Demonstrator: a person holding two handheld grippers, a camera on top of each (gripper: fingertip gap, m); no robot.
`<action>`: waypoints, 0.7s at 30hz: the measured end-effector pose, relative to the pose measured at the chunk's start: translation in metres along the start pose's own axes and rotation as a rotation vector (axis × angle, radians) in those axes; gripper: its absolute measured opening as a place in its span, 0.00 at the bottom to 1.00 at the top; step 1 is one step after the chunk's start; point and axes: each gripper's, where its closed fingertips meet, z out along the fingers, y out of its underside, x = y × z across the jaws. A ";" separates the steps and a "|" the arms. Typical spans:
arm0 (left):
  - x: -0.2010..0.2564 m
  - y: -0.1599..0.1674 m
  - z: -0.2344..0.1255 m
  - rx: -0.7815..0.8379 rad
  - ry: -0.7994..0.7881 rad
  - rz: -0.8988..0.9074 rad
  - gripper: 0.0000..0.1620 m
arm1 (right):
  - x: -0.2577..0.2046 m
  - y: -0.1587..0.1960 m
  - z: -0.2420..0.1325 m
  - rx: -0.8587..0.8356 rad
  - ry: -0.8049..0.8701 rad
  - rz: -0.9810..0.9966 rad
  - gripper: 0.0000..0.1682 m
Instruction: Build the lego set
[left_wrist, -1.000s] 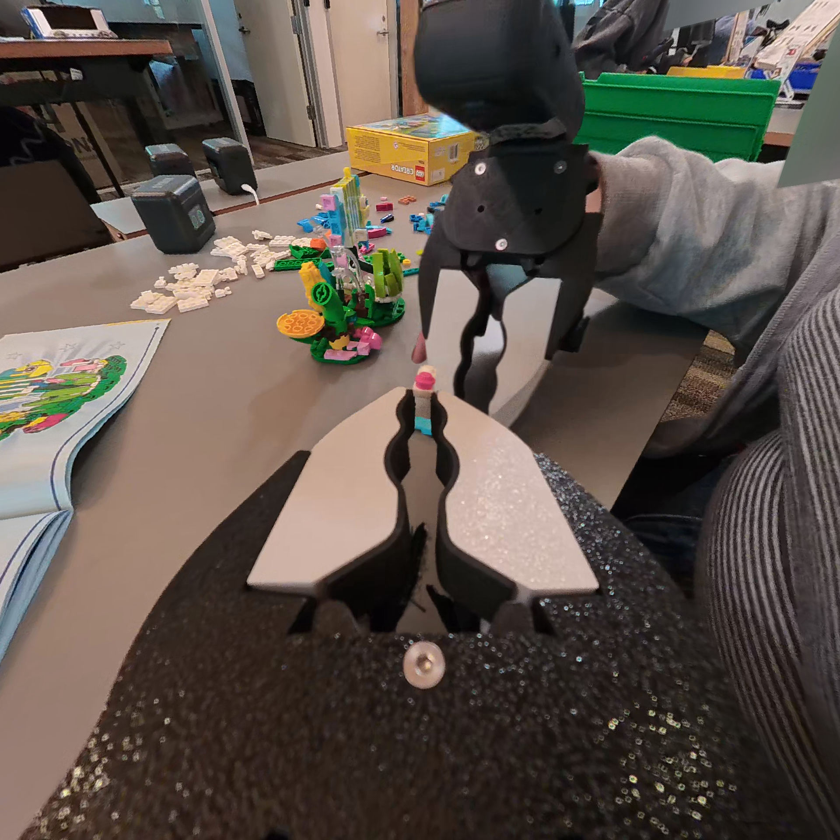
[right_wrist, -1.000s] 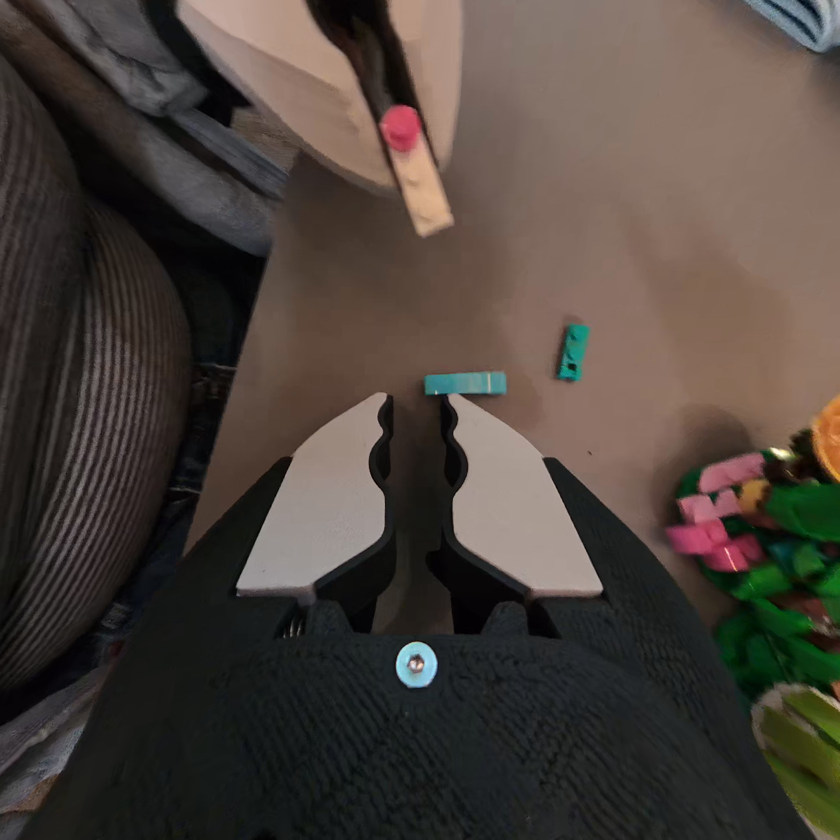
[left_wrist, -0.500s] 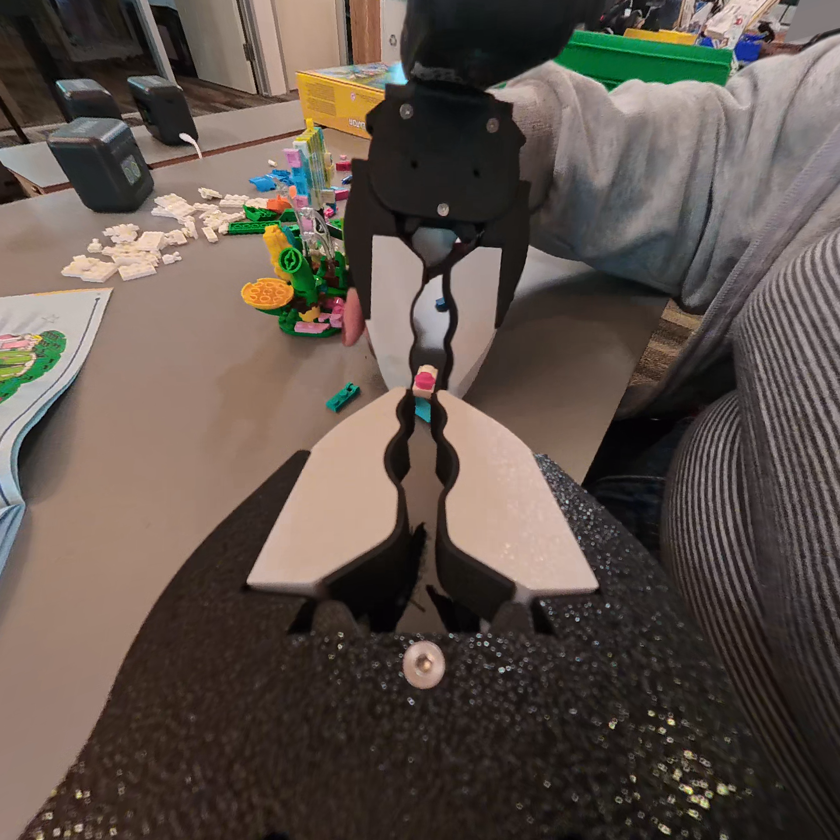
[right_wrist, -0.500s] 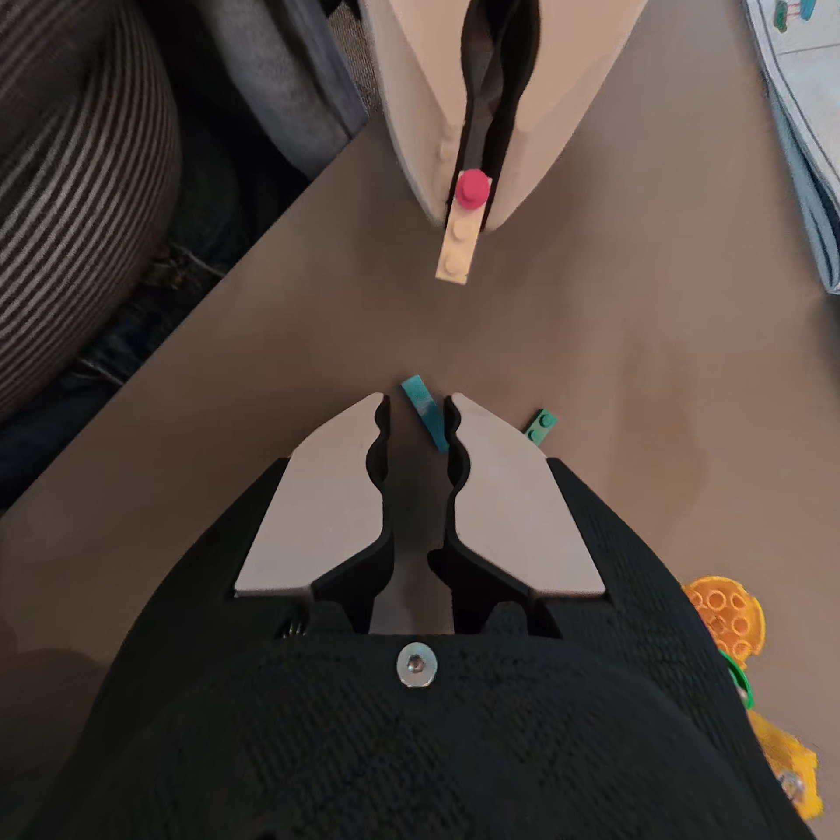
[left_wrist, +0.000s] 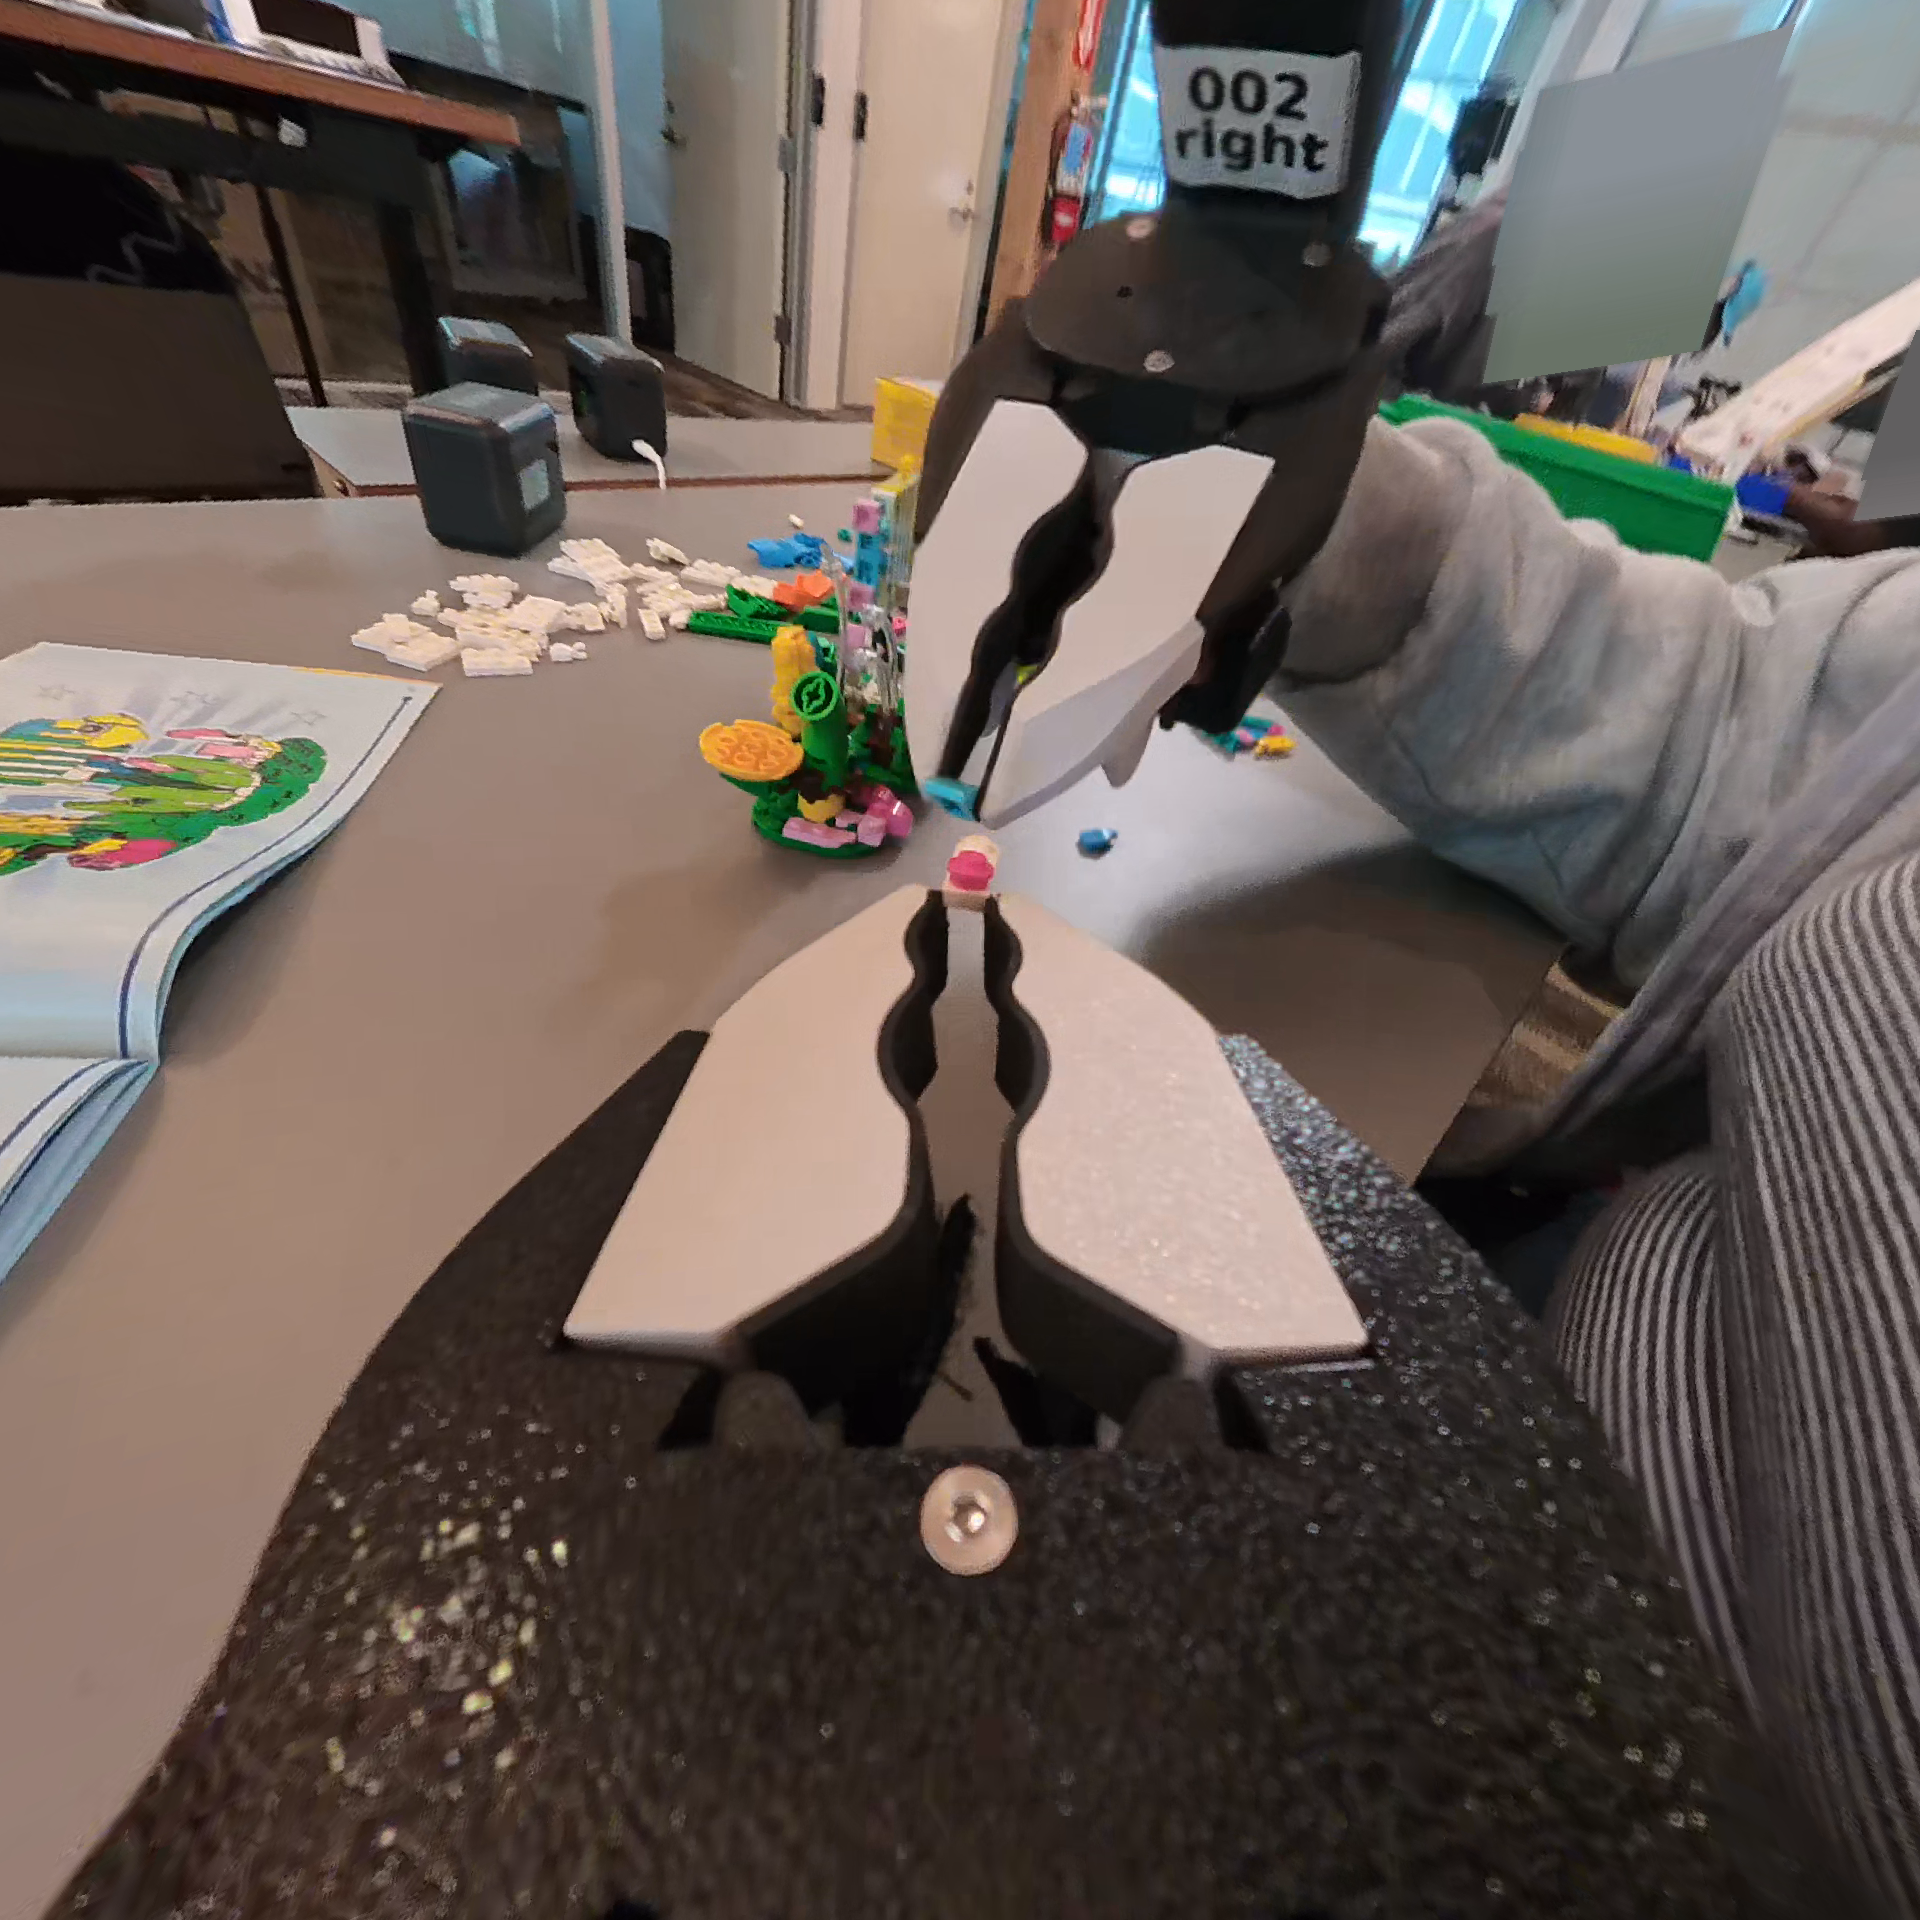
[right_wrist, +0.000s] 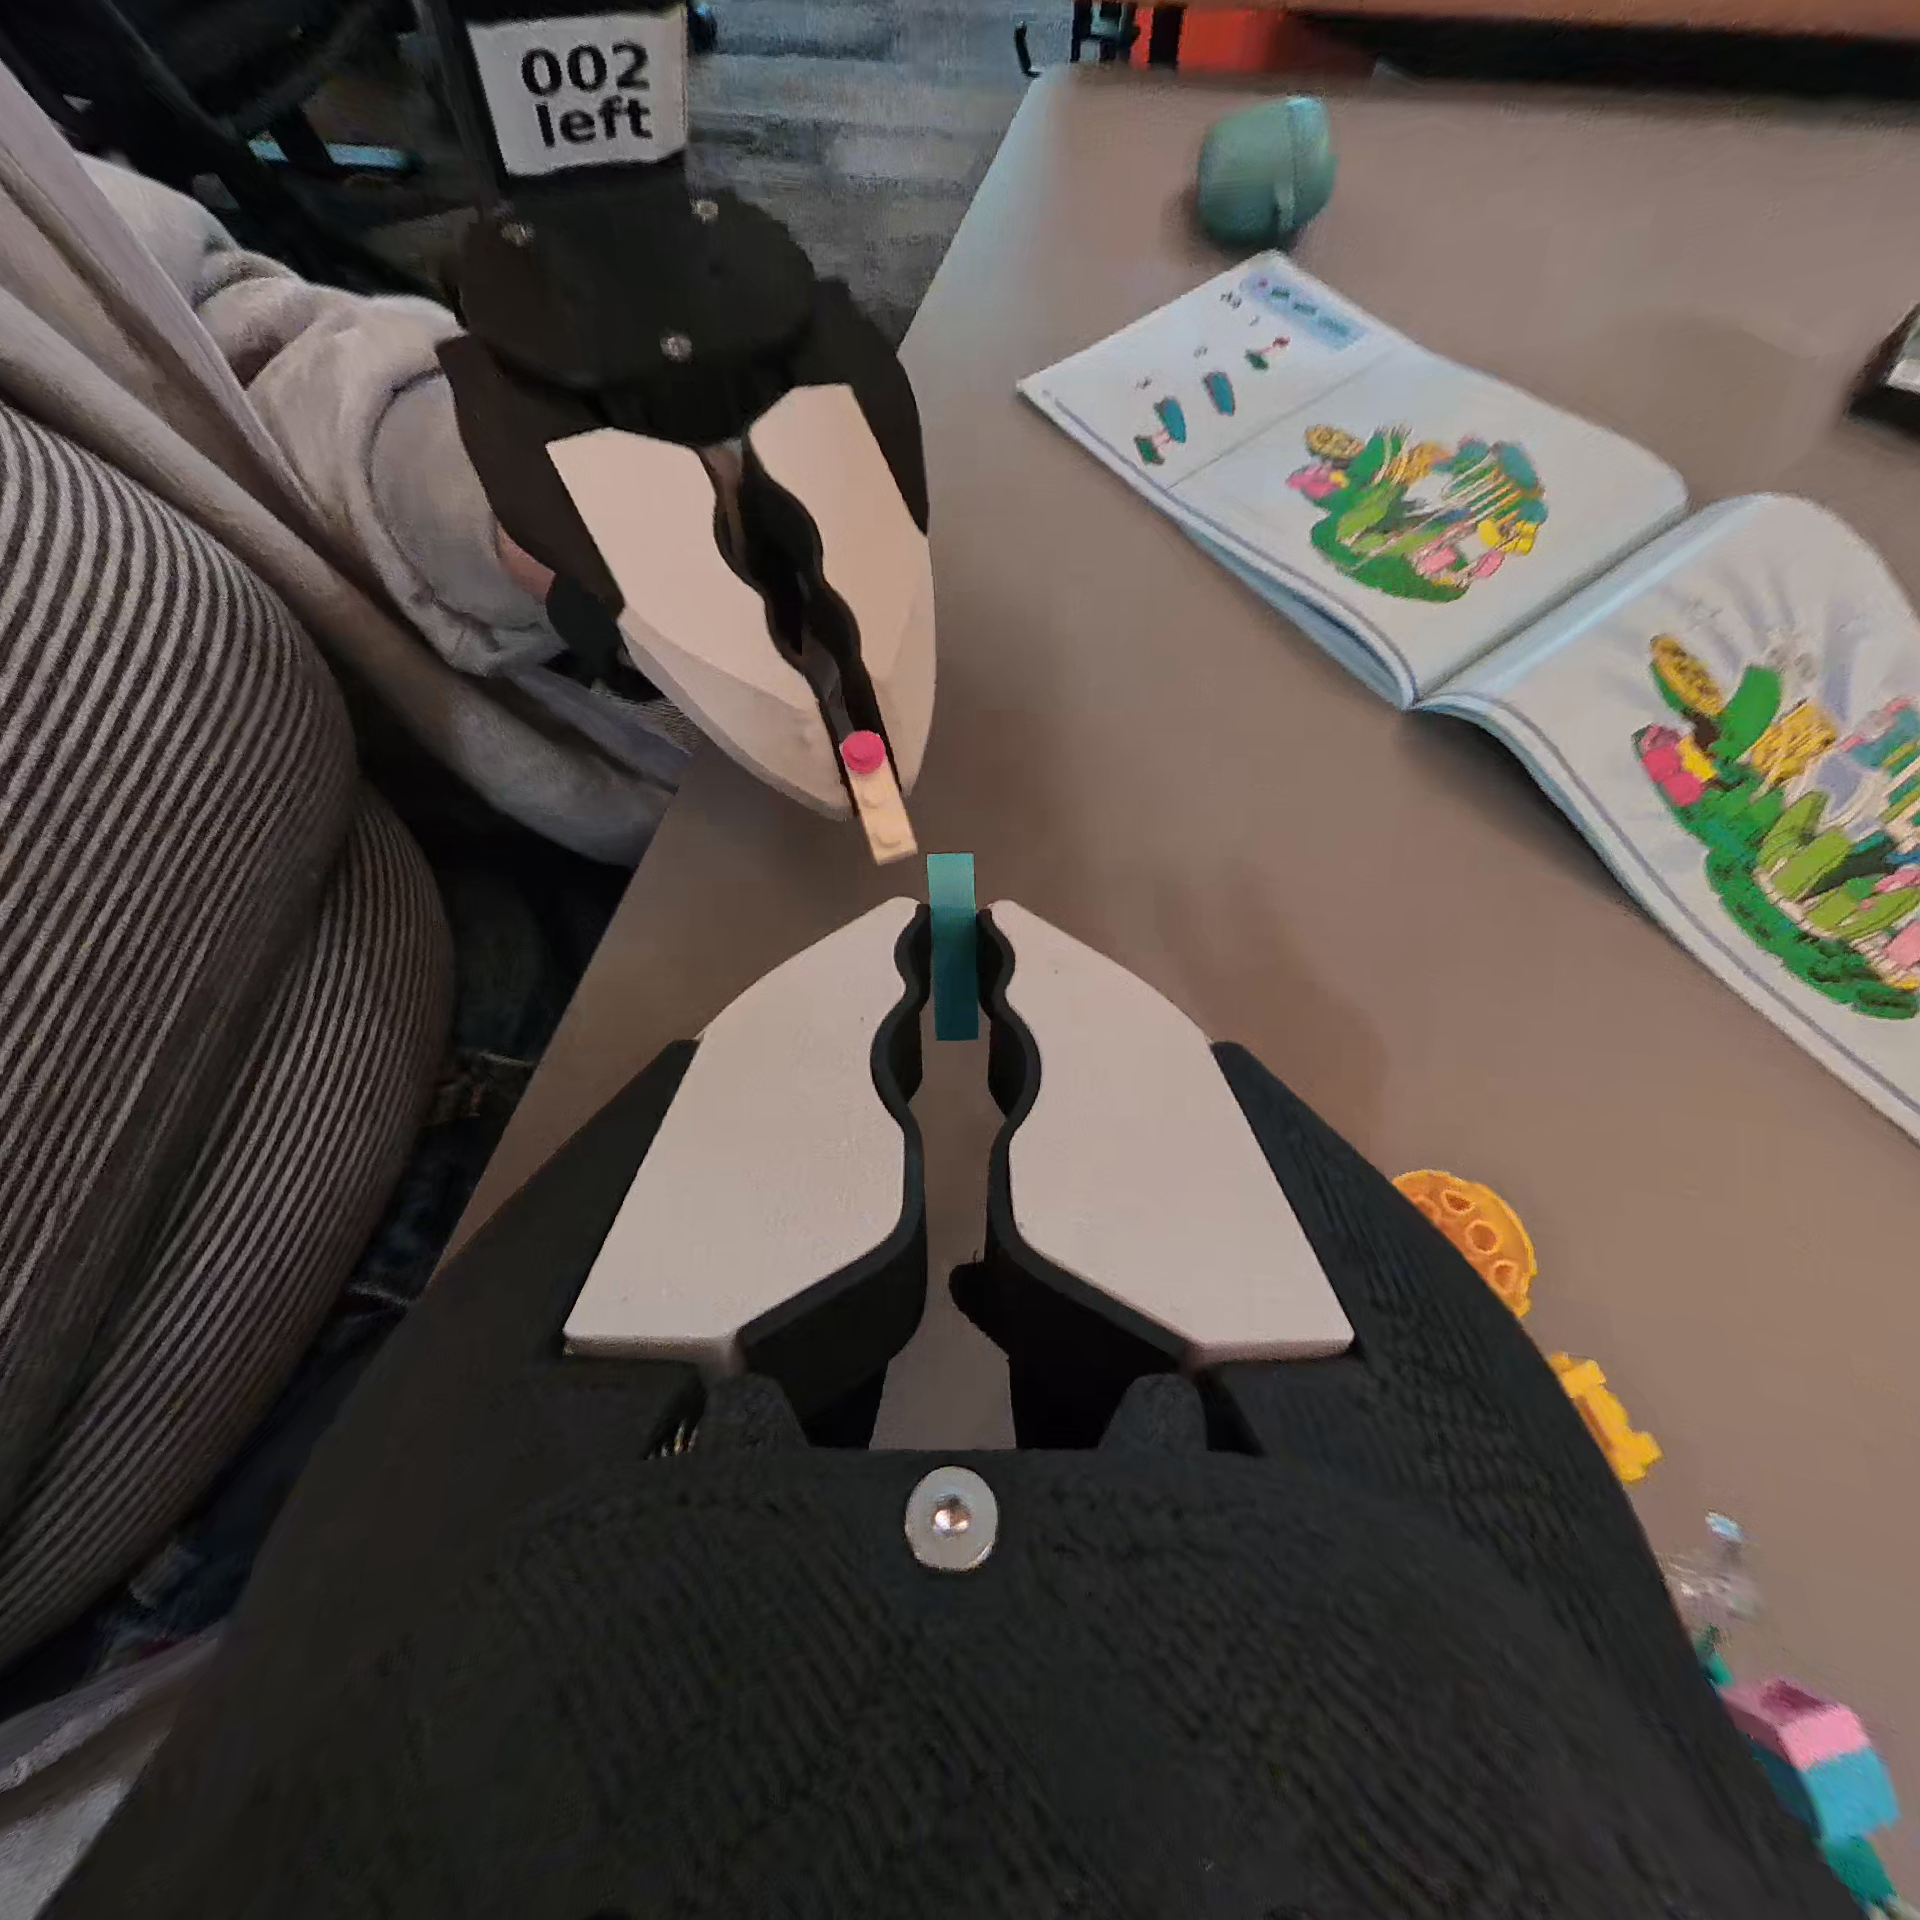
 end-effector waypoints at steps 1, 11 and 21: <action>0.000 -0.002 0.000 0.014 -0.002 -0.011 0.04 | 0.000 -0.003 0.000 -0.003 0.010 -0.012 0.04; 0.002 -0.010 0.001 0.076 -0.001 -0.095 0.04 | -0.003 -0.025 -0.003 -0.037 0.023 -0.020 0.04; 0.001 -0.012 -0.001 0.088 -0.017 -0.072 0.04 | -0.011 -0.026 0.001 -0.133 -0.037 -0.043 0.04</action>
